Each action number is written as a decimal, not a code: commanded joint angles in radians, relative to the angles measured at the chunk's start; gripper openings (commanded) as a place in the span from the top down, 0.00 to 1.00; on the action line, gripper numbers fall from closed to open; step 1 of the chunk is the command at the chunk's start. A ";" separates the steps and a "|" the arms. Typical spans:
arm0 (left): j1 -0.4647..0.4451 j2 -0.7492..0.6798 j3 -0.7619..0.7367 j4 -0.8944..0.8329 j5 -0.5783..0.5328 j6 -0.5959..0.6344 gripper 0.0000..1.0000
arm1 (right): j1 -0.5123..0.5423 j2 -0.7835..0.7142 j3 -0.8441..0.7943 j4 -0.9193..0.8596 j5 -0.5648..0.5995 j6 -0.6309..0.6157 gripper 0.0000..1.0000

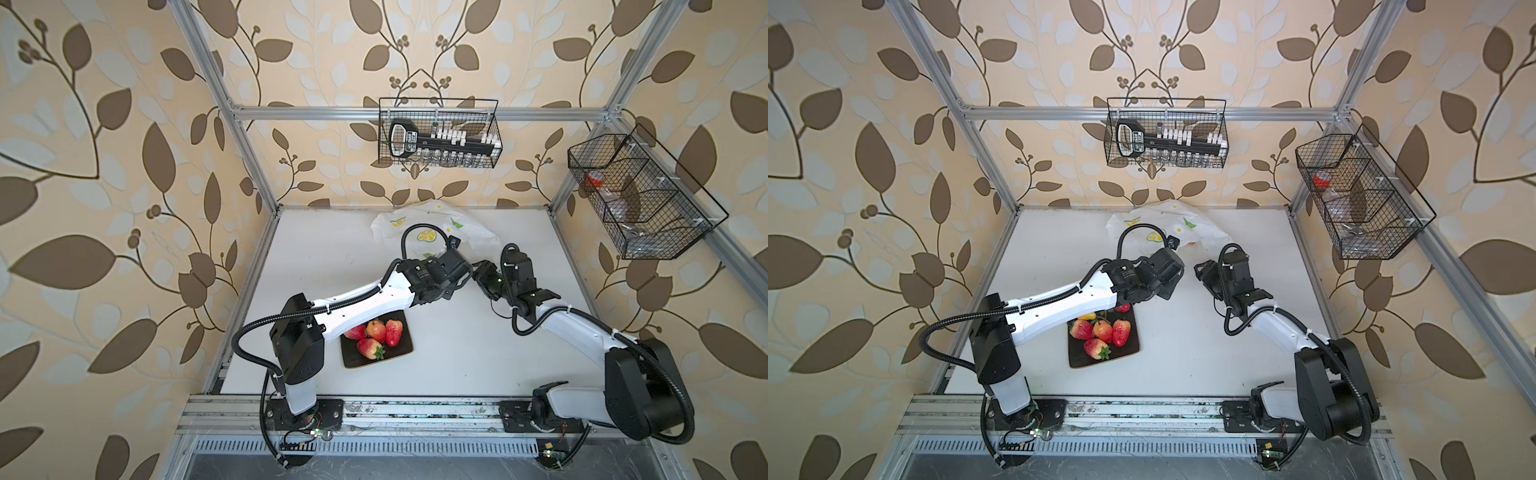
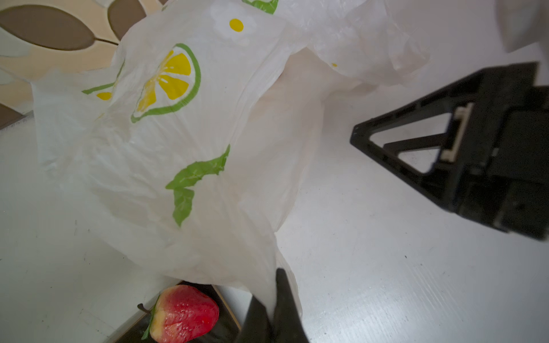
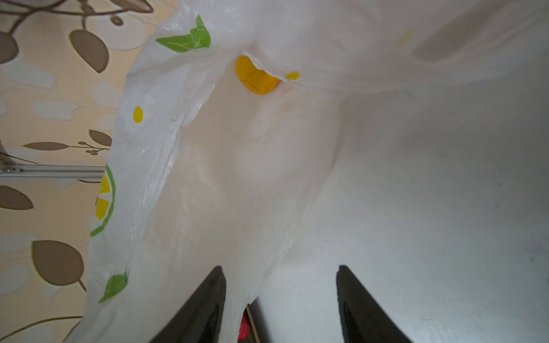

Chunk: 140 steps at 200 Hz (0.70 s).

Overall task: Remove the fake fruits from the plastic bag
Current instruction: 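Hold the bag opening with the left gripper while the right gripper enters the bag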

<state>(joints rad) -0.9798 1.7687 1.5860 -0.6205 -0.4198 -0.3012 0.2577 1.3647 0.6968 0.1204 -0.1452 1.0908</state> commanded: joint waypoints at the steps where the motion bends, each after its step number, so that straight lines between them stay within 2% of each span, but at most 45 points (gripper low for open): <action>1: 0.009 -0.060 0.006 0.033 0.031 0.034 1.00 | 0.030 0.076 0.062 0.136 0.032 0.171 0.40; 43: 0.009 -0.066 0.026 0.036 0.075 0.077 1.00 | 0.094 0.244 0.173 0.231 0.135 0.268 0.40; 62: 0.010 -0.078 0.026 0.042 0.095 0.097 1.00 | 0.113 0.310 0.192 0.321 0.167 0.233 0.41; 81: 0.020 -0.086 0.031 0.043 0.102 0.108 1.00 | 0.123 0.341 0.190 0.414 0.199 0.046 0.42; 98: 0.042 -0.096 0.025 0.046 0.122 0.110 1.00 | 0.118 0.332 0.168 0.485 0.193 -0.202 0.43; 129: 0.098 -0.123 0.000 0.062 0.201 0.121 1.00 | 0.089 0.271 0.103 0.531 0.078 -0.701 0.43; 140: 0.121 -0.138 -0.022 0.073 0.239 0.122 1.00 | 0.067 0.243 0.070 0.542 0.032 -0.834 0.43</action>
<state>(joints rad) -0.9073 1.7088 1.5856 -0.5922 -0.2649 -0.1997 0.3561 1.6741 0.8368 0.5781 -0.0280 0.7074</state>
